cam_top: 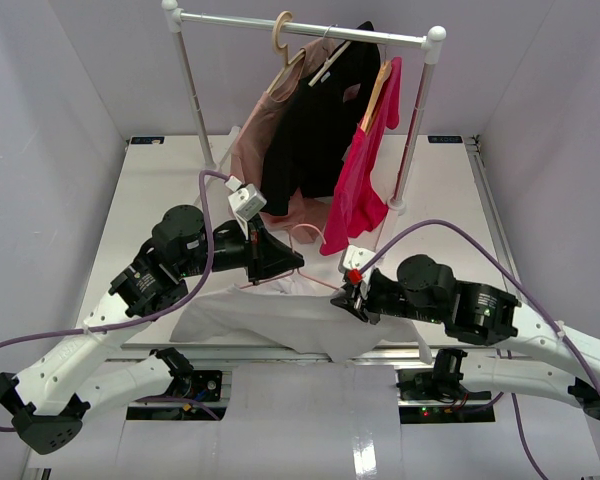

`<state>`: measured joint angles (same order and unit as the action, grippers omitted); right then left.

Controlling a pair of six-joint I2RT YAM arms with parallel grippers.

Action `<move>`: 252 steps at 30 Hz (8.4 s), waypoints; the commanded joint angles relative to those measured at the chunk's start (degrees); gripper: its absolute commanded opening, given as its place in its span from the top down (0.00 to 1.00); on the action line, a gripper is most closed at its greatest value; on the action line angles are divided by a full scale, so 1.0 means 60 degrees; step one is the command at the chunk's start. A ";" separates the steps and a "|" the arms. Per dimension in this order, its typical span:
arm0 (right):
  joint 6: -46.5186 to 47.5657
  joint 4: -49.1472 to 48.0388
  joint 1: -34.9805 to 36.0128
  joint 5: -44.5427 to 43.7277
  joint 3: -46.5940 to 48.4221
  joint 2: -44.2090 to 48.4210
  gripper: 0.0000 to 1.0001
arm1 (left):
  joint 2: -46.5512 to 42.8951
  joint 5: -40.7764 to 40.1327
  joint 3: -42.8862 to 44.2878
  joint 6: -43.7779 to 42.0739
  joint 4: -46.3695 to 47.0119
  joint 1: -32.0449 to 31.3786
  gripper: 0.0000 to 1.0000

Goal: Place the t-shirt on the hanger
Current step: Place the hanger at the clothesline.

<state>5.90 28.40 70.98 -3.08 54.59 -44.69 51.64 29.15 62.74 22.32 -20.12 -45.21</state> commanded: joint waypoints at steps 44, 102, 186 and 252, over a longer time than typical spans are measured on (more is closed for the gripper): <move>0.0145 0.0787 -0.0009 0.1125 0.1397 0.1903 0.92 | -0.0417 0.1618 0.3051 -0.5145 -0.5738 0.0035 0.25; -0.0353 0.0703 -0.0008 -0.0994 0.1773 0.3010 0.26 | -0.0673 -0.3223 0.0314 -0.2782 -0.5967 0.0035 1.00; -0.0536 0.2393 -0.0002 -0.1047 0.2050 0.4489 0.25 | 0.3762 -0.6596 0.6614 -0.4518 -0.3906 0.4078 1.00; -0.0529 0.1639 -0.0009 -0.0336 0.0218 0.5835 0.24 | 0.7550 -0.6711 0.7240 -0.4876 -0.0500 0.5469 0.53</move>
<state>2.20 40.18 70.67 -5.39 56.03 -10.20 100.05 -5.27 107.10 -8.55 -26.03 -12.90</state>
